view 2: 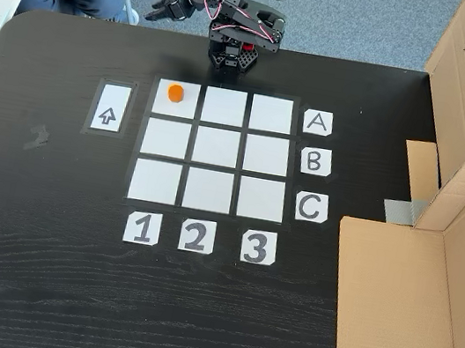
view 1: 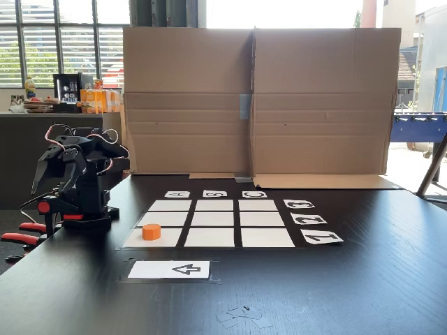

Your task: Pick up the round, orange token and place it in the grid on square A1.

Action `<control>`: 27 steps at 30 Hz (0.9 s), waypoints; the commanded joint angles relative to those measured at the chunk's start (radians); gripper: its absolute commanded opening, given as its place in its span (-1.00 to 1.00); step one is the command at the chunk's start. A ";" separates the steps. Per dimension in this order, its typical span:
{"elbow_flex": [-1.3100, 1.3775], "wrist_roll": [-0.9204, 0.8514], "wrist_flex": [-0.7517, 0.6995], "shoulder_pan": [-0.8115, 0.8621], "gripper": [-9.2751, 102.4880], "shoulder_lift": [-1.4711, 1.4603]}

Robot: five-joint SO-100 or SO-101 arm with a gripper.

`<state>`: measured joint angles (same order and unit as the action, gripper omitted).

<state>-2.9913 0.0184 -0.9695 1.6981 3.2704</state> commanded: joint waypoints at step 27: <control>-0.066 -0.028 -0.167 0.083 -0.84 0.054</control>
<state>-3.0542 0.0000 -1.1321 1.7441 3.3180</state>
